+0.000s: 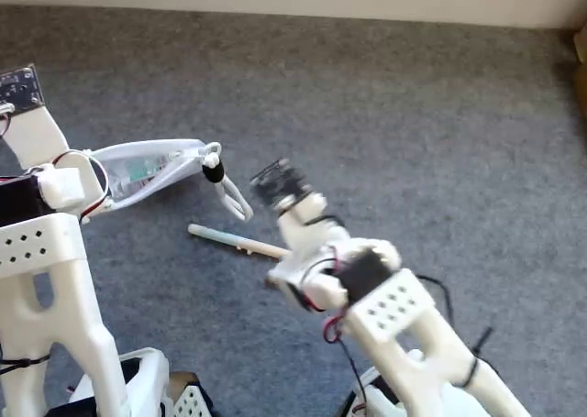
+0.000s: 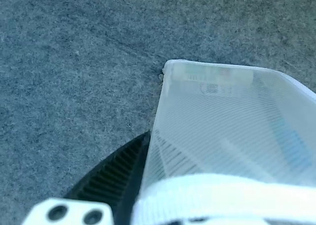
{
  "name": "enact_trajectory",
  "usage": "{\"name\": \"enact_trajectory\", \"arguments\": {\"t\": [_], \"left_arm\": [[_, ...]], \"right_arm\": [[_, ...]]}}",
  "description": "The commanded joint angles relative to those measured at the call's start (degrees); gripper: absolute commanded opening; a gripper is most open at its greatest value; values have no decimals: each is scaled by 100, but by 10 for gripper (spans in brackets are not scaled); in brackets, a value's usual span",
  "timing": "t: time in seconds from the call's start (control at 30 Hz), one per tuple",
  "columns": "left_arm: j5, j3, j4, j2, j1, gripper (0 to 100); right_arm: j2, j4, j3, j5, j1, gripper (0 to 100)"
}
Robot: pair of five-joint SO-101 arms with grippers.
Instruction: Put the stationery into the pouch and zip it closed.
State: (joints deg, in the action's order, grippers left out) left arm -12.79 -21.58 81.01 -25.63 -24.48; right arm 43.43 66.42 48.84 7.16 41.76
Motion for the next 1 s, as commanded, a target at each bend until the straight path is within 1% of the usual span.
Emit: {"name": "enact_trajectory", "arguments": {"t": [0.0, 0.3, 0.37, 0.5, 0.53, 0.97], "left_arm": [[-70, -57, -53, 127, -110, 6], [-70, -119, -53, 127, -66, 6], [-70, -154, -79, 127, 4, 6], [-70, -171, -237, 127, 4, 6], [-70, -171, -237, 127, -4, 6], [-70, -180, -220, 127, -4, 6]], "right_arm": [[-470, -312, 171, 299, 347, 152], [-1095, -347, 189, 299, 673, 152], [-1112, -532, 189, 308, 655, 152], [-1147, -971, 233, 932, 646, 152], [-1147, -1059, 233, 993, 664, 152], [-1165, -1147, 391, 1108, 646, 152]]}}
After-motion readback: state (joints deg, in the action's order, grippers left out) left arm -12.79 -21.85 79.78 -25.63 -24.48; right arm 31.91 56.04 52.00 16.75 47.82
